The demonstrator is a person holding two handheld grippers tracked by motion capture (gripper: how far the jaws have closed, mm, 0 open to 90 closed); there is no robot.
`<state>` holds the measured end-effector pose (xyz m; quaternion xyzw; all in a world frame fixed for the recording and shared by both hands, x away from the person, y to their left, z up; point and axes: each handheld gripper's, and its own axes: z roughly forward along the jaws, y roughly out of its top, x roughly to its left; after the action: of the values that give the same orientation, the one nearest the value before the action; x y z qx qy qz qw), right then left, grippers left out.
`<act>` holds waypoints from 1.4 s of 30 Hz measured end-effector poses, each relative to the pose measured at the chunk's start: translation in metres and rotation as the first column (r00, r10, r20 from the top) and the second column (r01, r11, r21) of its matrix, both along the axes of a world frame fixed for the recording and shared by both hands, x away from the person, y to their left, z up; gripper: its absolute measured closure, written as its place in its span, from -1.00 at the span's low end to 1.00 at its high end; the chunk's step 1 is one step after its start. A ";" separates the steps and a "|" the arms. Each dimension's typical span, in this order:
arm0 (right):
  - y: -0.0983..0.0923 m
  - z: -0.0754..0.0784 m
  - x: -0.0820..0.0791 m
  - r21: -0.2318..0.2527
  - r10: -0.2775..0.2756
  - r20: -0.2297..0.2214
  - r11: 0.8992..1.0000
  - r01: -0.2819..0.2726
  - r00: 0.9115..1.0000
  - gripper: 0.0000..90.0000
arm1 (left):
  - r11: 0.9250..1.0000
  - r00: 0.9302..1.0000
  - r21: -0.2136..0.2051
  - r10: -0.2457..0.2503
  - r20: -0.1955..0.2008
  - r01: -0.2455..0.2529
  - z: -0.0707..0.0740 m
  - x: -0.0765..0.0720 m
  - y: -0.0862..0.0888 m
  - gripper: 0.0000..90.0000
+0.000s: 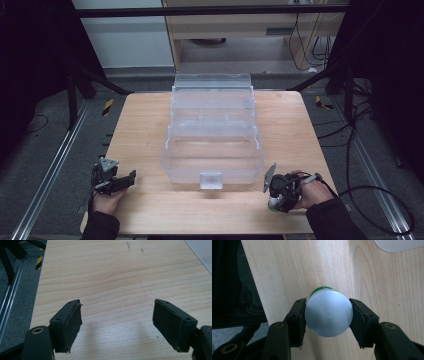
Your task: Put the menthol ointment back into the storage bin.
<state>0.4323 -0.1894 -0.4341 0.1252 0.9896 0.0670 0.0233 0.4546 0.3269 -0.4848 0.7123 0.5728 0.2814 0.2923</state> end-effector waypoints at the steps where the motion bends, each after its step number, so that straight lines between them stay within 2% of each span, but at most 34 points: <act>1: 0.000 0.000 0.000 0.000 -0.005 -0.001 1.000 0.005 1.000 0.11 | 1.000 1.000 0.000 0.000 0.000 0.000 0.000 0.000 0.000 -0.50; 11: -0.001 0.002 0.002 -0.019 -0.032 -0.008 0.999 0.032 0.999 0.12 | 1.000 1.000 0.003 -0.004 0.000 0.004 0.001 0.000 -0.002 -0.49; 17: -0.003 0.008 0.003 0.002 -0.034 0.005 0.999 0.034 0.999 0.12 | 1.000 1.000 0.001 -0.003 -0.002 0.003 0.001 0.000 -0.002 -0.48; 23: -0.006 0.020 0.004 0.025 -0.059 0.013 0.998 0.059 0.998 0.12 | 1.000 1.000 -0.004 -0.002 -0.004 0.002 0.000 0.001 -0.003 -0.48; 36: -0.006 0.035 0.008 0.052 -0.083 0.023 0.995 0.082 0.996 0.12 | 1.000 1.000 -0.003 -0.002 -0.006 0.002 0.000 0.002 -0.003 -0.46; 42: -0.003 0.045 0.009 0.063 -0.091 0.043 0.994 0.088 0.995 0.12 | 1.000 1.000 -0.003 -0.009 -0.007 0.009 0.000 0.001 -0.003 -0.46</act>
<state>0.4417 -0.1927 -0.3891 0.1684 0.9797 0.0990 0.0453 0.4557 0.3241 -0.4848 0.7155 0.5708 0.2769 0.2926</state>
